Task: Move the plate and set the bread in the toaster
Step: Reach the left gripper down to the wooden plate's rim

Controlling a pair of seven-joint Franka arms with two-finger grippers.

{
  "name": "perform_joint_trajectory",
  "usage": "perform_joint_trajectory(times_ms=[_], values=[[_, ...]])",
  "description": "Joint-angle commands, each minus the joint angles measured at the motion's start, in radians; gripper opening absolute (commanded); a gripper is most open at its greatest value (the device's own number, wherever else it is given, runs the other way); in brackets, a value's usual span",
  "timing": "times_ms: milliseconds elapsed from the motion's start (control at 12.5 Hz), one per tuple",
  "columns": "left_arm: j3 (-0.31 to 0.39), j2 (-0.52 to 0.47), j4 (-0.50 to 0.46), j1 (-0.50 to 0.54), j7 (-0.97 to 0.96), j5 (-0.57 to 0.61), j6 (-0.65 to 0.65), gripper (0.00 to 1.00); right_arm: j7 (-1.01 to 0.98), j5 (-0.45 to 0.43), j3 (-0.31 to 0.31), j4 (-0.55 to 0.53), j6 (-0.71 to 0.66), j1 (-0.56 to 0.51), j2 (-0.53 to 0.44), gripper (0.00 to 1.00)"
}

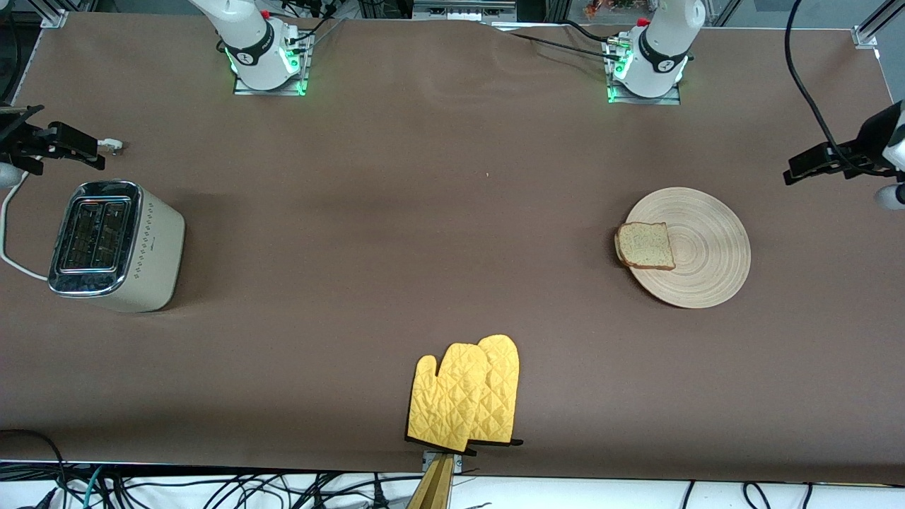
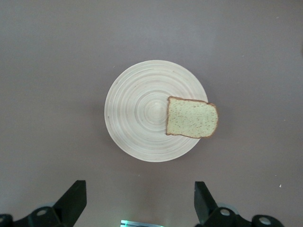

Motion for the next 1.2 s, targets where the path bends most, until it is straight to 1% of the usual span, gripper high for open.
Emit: perform_joint_trajectory(times_ms=[0, 80, 160, 240, 320, 400, 480, 640, 800, 880, 960, 1040, 1120], values=[[-0.014, -0.012, -0.028, -0.004, 0.004, 0.067, 0.003, 1.0, 0.015, 0.001, 0.001, -0.004, -0.008, -0.004, -0.007, 1.0], [-0.014, -0.001, -0.042, -0.003, 0.005, 0.064, 0.024, 1.0, 0.016, 0.001, 0.001, -0.004, -0.007, -0.004, -0.007, 1.0], [-0.014, 0.016, -0.08, 0.005, 0.014, 0.067, 0.082, 1.0, 0.016, 0.001, 0.0, -0.003, -0.007, -0.005, -0.007, 1.0], [0.007, 0.028, -0.097, 0.038, 0.086, 0.044, 0.116, 1.0, 0.01, 0.003, -0.002, -0.003, -0.008, -0.008, -0.007, 1.0], [0.03, 0.071, -0.103, 0.06, 0.182, 0.011, 0.121, 1.0, 0.012, 0.004, -0.002, -0.004, -0.028, -0.008, -0.009, 1.0], [0.082, 0.104, -0.109, 0.063, 0.219, -0.046, 0.136, 1.0, 0.016, 0.004, -0.004, -0.001, -0.054, -0.008, -0.01, 1.0], [0.121, 0.115, -0.152, 0.063, 0.237, -0.083, 0.18, 1.0, 0.016, 0.004, -0.005, -0.001, -0.056, -0.008, -0.01, 1.0], [0.162, 0.143, -0.201, 0.066, 0.343, -0.094, 0.23, 1.0, 0.012, 0.022, -0.027, -0.001, -0.057, -0.008, -0.009, 1.0], [0.224, 0.21, -0.205, 0.078, 0.43, -0.193, 0.231, 1.0, 0.004, 0.026, -0.039, -0.003, -0.059, -0.008, -0.007, 1.0], [0.245, 0.239, -0.203, 0.078, 0.482, -0.221, 0.231, 1.0, 0.004, 0.026, -0.039, -0.003, -0.063, -0.008, -0.009, 1.0], [0.254, 0.273, -0.192, 0.1, 0.55, -0.226, 0.233, 1.0, 0.004, 0.027, -0.039, -0.003, -0.068, -0.008, -0.009, 1.0], [0.255, 0.314, -0.188, 0.138, 0.623, -0.268, 0.233, 1.0, 0.002, 0.027, -0.039, -0.001, -0.068, -0.007, -0.009, 1.0], [0.255, 0.362, -0.188, 0.172, 0.696, -0.349, 0.233, 1.0, 0.002, 0.027, -0.039, -0.003, -0.068, -0.007, -0.009, 1.0]])
